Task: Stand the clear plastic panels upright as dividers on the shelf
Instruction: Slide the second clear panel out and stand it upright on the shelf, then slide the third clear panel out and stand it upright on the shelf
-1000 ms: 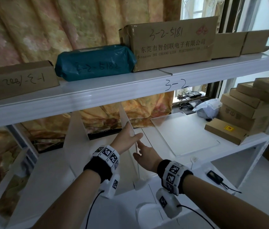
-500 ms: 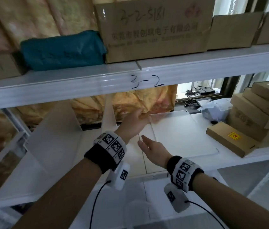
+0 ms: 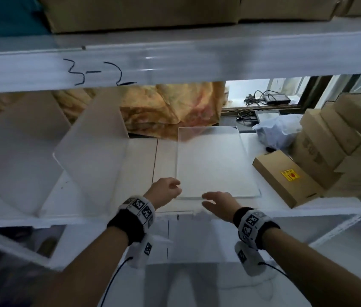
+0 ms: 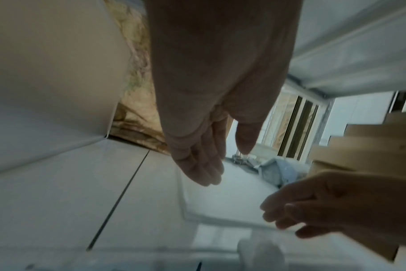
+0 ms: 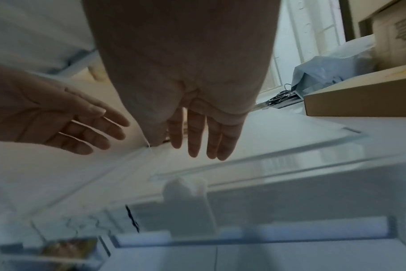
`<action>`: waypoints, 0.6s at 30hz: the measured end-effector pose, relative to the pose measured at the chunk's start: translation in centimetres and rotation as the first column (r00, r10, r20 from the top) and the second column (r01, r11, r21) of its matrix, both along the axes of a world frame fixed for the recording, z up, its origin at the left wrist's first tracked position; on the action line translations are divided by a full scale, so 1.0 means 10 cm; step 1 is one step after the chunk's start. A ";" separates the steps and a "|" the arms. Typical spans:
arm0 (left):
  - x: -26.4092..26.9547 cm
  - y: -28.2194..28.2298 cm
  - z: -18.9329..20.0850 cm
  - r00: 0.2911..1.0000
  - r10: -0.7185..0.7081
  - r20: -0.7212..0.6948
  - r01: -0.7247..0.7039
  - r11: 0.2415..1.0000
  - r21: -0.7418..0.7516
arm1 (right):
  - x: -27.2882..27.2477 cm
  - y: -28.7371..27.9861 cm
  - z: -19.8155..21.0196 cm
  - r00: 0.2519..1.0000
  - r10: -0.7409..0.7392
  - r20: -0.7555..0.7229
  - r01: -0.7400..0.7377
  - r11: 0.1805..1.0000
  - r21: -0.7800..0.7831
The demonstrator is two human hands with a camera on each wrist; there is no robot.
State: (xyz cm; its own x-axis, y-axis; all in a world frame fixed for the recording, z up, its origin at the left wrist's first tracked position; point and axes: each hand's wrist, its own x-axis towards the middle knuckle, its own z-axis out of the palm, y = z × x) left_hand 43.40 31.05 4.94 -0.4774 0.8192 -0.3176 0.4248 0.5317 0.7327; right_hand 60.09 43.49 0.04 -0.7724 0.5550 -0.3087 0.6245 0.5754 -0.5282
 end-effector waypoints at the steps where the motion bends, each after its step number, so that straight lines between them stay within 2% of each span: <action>1: 0.01 -0.02 -0.11 1.000 -0.026 -0.012 0.025 0.999 -0.045 | 0.02 0.01 -0.07 0.999 0.042 0.030 -0.043 0.999 0.015; 4: 0.01 -0.07 -0.39 0.985 -0.140 -0.096 0.121 0.976 -0.182 | 0.04 0.03 -0.24 0.991 0.120 0.062 -0.123 0.991 0.046; 8: -0.10 -0.07 -0.69 0.962 -0.207 -0.179 0.159 0.955 -0.251 | 0.01 0.14 -0.38 0.988 0.145 0.052 -0.148 0.988 0.053; 12: -0.20 -0.04 -0.85 0.951 -0.221 -0.214 0.173 0.959 -0.223 | -0.03 0.31 -0.39 0.981 0.184 0.065 -0.184 0.983 -0.012; 18: -0.38 0.02 -0.95 0.944 -0.277 -0.177 0.245 0.952 -0.183 | -0.06 0.48 -0.39 0.956 0.286 0.067 -0.281 0.957 -0.071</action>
